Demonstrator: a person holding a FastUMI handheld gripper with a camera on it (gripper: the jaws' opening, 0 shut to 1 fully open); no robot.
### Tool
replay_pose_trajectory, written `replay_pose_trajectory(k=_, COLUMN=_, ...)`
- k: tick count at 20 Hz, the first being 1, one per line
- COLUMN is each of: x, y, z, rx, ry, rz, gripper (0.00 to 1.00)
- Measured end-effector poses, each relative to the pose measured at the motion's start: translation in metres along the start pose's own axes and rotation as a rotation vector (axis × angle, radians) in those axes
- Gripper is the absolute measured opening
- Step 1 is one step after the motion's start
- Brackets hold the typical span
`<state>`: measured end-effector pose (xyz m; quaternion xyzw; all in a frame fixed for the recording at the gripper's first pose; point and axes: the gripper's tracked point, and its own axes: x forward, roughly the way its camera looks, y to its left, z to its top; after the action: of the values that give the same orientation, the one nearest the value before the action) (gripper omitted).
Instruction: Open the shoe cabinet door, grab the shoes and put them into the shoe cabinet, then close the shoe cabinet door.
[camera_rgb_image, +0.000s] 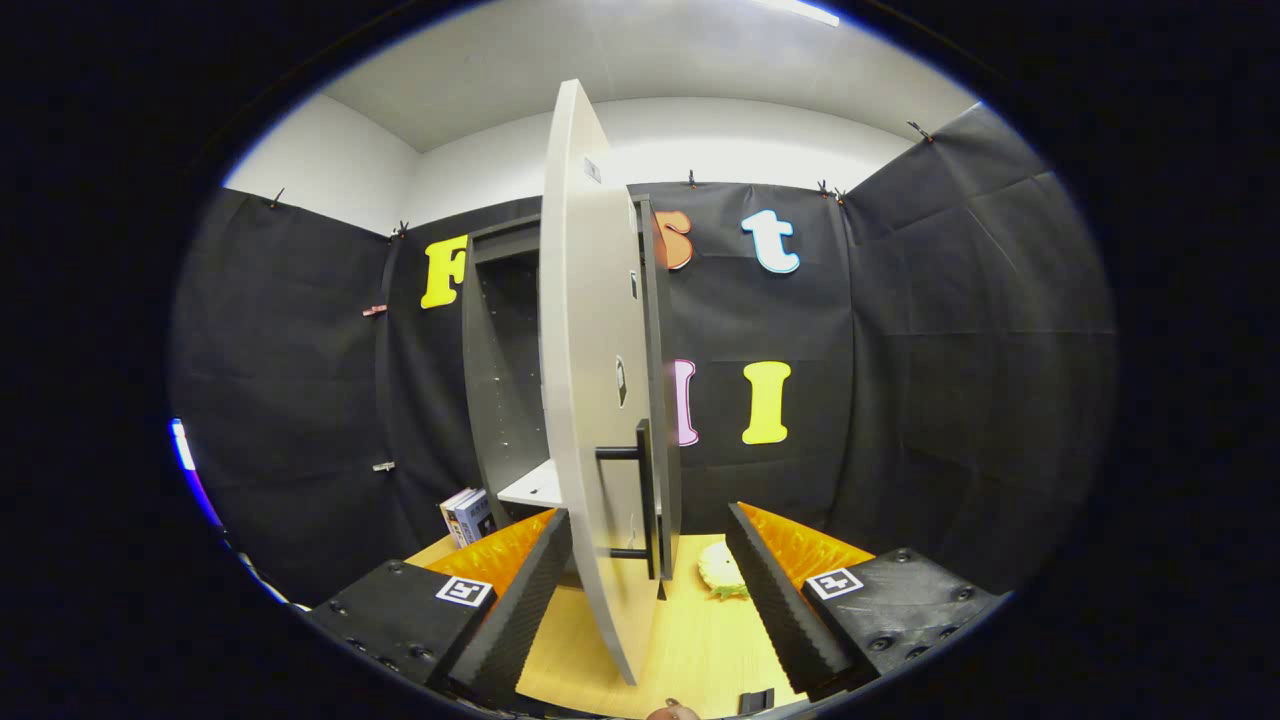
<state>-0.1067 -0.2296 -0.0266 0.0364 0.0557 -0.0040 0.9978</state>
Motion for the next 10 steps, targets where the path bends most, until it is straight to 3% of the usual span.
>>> replay_pose_trajectory(k=10, x=0.04, y=-0.008, z=-0.001, rx=0.051, ry=0.051, rz=0.039, gripper=0.98)
